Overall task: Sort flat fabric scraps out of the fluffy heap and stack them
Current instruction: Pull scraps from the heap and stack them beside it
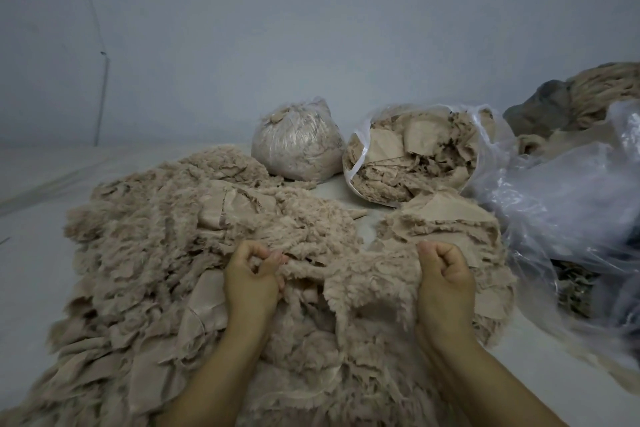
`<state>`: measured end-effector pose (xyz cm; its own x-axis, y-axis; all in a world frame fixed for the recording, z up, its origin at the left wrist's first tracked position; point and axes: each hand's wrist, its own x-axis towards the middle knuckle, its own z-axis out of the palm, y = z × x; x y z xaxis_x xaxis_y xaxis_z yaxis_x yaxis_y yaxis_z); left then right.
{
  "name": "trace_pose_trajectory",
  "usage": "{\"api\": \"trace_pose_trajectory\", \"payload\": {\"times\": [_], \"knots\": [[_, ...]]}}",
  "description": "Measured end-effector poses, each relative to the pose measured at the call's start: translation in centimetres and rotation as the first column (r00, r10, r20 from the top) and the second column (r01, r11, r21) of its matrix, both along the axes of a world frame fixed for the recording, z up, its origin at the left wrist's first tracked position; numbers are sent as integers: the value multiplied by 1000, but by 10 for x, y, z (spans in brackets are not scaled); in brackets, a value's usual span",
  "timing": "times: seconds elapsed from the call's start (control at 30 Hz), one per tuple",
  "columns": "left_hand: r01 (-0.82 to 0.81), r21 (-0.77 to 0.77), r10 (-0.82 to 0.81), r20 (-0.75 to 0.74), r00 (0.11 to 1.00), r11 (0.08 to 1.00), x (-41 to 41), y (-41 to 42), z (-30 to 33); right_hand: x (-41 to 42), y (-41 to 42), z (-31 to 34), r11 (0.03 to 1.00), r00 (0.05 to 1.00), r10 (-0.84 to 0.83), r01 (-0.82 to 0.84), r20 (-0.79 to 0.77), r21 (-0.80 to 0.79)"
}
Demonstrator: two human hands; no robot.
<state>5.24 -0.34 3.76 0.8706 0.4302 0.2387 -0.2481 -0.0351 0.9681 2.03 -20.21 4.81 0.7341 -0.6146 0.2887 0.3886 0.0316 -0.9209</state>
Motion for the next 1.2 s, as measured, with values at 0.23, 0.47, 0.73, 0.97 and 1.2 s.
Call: {"api": "trace_pose_trajectory", "payload": {"times": [0.23,0.47,0.73,0.97,1.2], "knots": [[-31,454,17,35,999,890,-2,5,-3,8,-10,2,993,998,-63,66,-32,97],[133,745,-293,87,952,654,-26,-23,1,-10,14,-3,975,975,220,-221,-38,-13],[431,735,-511,-134,849,523,-17,-24,-20,-4,-3,5,945,968,250,-242,-11,220],[478,742,-573,-156,805,470,-15,-19,-6,6,-18,2,933,990,137,-120,-25,338],[540,653,-580,-183,793,532,-16,0,2,7,-26,7,886,989,143,-144,36,441]]}}
